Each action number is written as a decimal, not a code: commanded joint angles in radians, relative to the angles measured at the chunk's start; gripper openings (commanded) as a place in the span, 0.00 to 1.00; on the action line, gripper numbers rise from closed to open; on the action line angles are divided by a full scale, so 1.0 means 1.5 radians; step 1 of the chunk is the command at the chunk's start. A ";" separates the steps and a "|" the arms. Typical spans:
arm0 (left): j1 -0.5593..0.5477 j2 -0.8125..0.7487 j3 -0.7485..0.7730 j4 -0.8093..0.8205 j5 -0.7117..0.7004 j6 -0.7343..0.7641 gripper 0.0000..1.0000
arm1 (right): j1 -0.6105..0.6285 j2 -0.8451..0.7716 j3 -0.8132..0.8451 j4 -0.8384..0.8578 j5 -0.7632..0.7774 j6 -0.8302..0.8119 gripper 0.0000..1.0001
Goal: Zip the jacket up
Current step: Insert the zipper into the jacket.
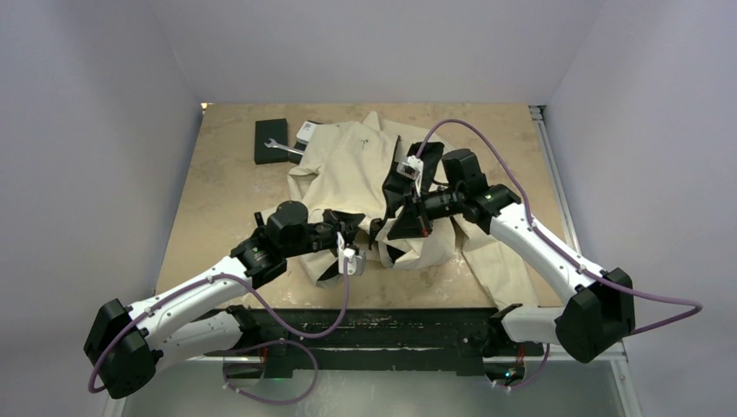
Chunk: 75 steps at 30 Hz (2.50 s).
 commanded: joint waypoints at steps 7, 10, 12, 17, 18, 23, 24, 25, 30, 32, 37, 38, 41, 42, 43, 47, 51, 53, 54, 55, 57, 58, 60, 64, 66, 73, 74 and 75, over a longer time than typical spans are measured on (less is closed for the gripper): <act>-0.003 -0.002 0.012 0.045 -0.010 -0.013 0.00 | 0.007 -0.009 0.000 0.002 0.012 -0.002 0.00; -0.003 -0.002 0.012 0.050 -0.012 -0.020 0.00 | 0.008 -0.009 -0.001 0.002 0.011 -0.001 0.00; -0.003 -0.002 0.013 0.047 -0.012 -0.021 0.00 | 0.009 -0.008 0.001 0.001 0.014 -0.001 0.00; -0.003 -0.003 0.013 0.041 -0.010 -0.023 0.00 | 0.013 -0.002 0.012 -0.006 0.009 -0.008 0.00; -0.003 -0.003 0.013 0.042 -0.010 -0.025 0.00 | 0.013 -0.001 0.008 -0.005 0.011 -0.008 0.00; -0.003 -0.003 0.014 0.042 -0.008 -0.025 0.00 | 0.016 -0.003 0.006 0.000 0.012 -0.005 0.00; -0.003 -0.004 0.013 0.038 -0.006 -0.020 0.00 | 0.016 -0.002 0.009 -0.003 0.014 -0.005 0.00; -0.003 -0.005 0.012 0.036 -0.003 -0.017 0.00 | 0.016 -0.001 0.012 -0.005 0.014 -0.007 0.00; -0.003 -0.006 0.011 0.028 0.002 -0.007 0.00 | 0.016 0.003 0.025 -0.006 0.016 -0.007 0.00; -0.003 -0.007 0.010 0.017 0.003 0.007 0.00 | 0.016 0.002 0.027 -0.004 0.014 -0.005 0.00; -0.004 -0.007 0.008 0.009 0.008 0.023 0.00 | 0.015 0.001 0.032 0.006 0.005 0.000 0.00; -0.004 -0.008 0.008 0.008 0.008 0.026 0.00 | 0.015 0.000 0.032 0.008 0.003 0.000 0.00; -0.005 -0.007 0.007 0.004 0.007 0.032 0.00 | 0.016 -0.002 0.032 0.013 -0.002 0.009 0.00; -0.006 -0.007 0.006 0.002 0.008 0.037 0.00 | 0.016 -0.002 0.033 0.015 -0.003 0.019 0.00; -0.007 -0.008 0.006 0.001 0.009 0.039 0.00 | 0.016 -0.002 0.033 0.019 -0.004 0.023 0.00; -0.008 -0.008 0.006 -0.004 0.013 0.046 0.00 | 0.015 0.000 0.038 0.017 -0.005 0.019 0.00; -0.008 -0.008 0.004 -0.007 0.012 0.051 0.00 | 0.016 0.003 0.040 0.015 -0.006 0.018 0.00; -0.008 -0.008 0.004 -0.011 0.014 0.055 0.00 | 0.016 0.005 0.040 0.020 -0.008 0.019 0.00; -0.008 -0.009 0.005 -0.015 0.016 0.061 0.00 | 0.016 0.005 0.040 0.023 -0.008 0.022 0.00; -0.009 -0.010 0.004 -0.019 0.018 0.067 0.00 | 0.016 0.006 0.041 0.024 -0.008 0.023 0.00; -0.010 -0.011 0.003 -0.025 0.019 0.074 0.00 | 0.015 0.006 0.044 0.030 -0.013 0.029 0.00; -0.012 -0.011 0.004 -0.027 0.019 0.074 0.00 | 0.015 0.005 0.046 0.031 -0.018 0.031 0.00; -0.012 -0.011 0.004 -0.033 0.020 0.081 0.00 | 0.016 0.004 0.048 0.034 -0.020 0.034 0.00; -0.013 -0.012 0.003 -0.045 0.022 0.096 0.00 | 0.015 -0.005 0.051 0.035 -0.029 0.047 0.00; -0.014 -0.012 0.002 -0.051 0.023 0.102 0.00 | 0.015 -0.012 0.052 0.046 -0.034 0.058 0.00; -0.017 -0.014 -0.002 -0.054 0.030 0.128 0.00 | 0.016 -0.011 0.035 0.083 -0.044 0.082 0.00; -0.017 -0.017 -0.003 -0.056 0.034 0.134 0.00 | 0.016 -0.009 0.029 0.092 -0.043 0.087 0.00; -0.017 -0.020 -0.005 -0.056 0.039 0.140 0.00 | 0.016 -0.007 0.022 0.100 -0.043 0.094 0.00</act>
